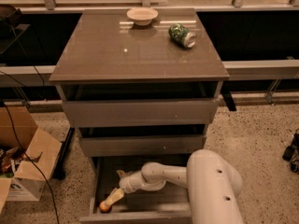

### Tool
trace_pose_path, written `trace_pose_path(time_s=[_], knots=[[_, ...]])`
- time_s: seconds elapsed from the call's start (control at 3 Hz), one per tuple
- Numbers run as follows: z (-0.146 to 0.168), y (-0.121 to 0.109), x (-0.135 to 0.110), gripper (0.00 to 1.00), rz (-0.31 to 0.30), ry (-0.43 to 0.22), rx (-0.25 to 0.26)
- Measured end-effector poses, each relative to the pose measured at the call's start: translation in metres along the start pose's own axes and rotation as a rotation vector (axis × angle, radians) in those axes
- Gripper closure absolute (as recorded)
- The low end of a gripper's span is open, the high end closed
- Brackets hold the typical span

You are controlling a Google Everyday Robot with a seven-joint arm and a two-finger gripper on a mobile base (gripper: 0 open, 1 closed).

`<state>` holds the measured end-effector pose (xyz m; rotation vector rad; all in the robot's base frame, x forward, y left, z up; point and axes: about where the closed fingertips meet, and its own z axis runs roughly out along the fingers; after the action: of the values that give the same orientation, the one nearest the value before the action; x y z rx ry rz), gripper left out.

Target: Pick orange from bottom drawer and place on counter

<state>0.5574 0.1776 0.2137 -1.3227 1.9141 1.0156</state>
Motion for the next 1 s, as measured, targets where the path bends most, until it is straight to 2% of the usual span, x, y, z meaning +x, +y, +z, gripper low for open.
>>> trace_pose_path(time_s=[0.33, 1.0], knots=[[0.027, -0.012, 0.017, 0.00, -0.052, 0.028, 0.043], [0.052, -0.023, 0.045, 0.00, -0.071, 0.063, 0.099]])
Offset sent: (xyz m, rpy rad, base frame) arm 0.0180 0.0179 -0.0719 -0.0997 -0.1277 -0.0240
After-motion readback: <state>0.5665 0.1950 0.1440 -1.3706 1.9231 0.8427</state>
